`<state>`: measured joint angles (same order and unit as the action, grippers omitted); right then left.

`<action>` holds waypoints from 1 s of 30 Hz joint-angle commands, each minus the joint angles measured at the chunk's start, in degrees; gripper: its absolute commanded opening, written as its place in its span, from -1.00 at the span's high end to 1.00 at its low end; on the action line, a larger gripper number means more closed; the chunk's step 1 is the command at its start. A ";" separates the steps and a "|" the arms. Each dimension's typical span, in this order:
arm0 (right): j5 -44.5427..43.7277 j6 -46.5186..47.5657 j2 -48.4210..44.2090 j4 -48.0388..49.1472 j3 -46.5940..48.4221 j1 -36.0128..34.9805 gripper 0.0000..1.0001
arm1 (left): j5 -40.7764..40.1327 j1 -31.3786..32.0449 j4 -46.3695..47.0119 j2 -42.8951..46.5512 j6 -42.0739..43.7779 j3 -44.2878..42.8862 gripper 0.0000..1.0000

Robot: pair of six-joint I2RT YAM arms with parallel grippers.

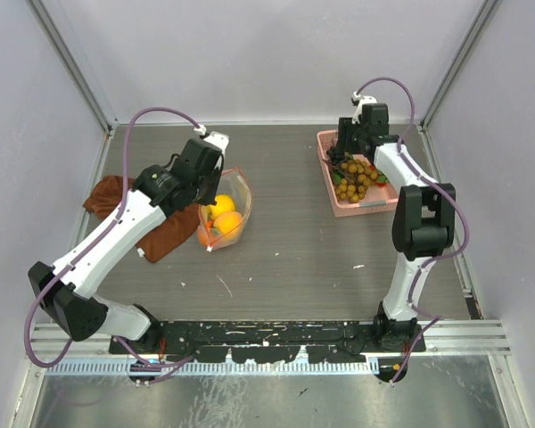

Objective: Place the food in the zip-top bag and seal the zipper
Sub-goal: Pick up the fake fruit from the bin.

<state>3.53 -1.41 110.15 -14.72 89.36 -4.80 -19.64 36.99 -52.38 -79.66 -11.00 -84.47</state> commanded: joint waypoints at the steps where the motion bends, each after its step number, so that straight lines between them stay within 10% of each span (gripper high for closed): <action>1: 0.20 -0.21 4.32 6.39 5.35 0.78 -0.27 | 0.74 -0.43 3.16 1.68 1.05 -0.08 0.92; 22: 3.20 1.32 23.02 7.63 15.30 1.11 -0.52 | 1.85 -0.61 3.26 1.15 1.47 0.09 0.94; 30: 2.52 2.87 23.47 4.79 15.20 1.11 -0.04 | 2.24 -0.63 3.36 1.43 1.54 0.19 0.94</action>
<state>6.39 0.23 134.54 -9.28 103.39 -3.75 -18.09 36.64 -51.88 -79.64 -10.55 -84.12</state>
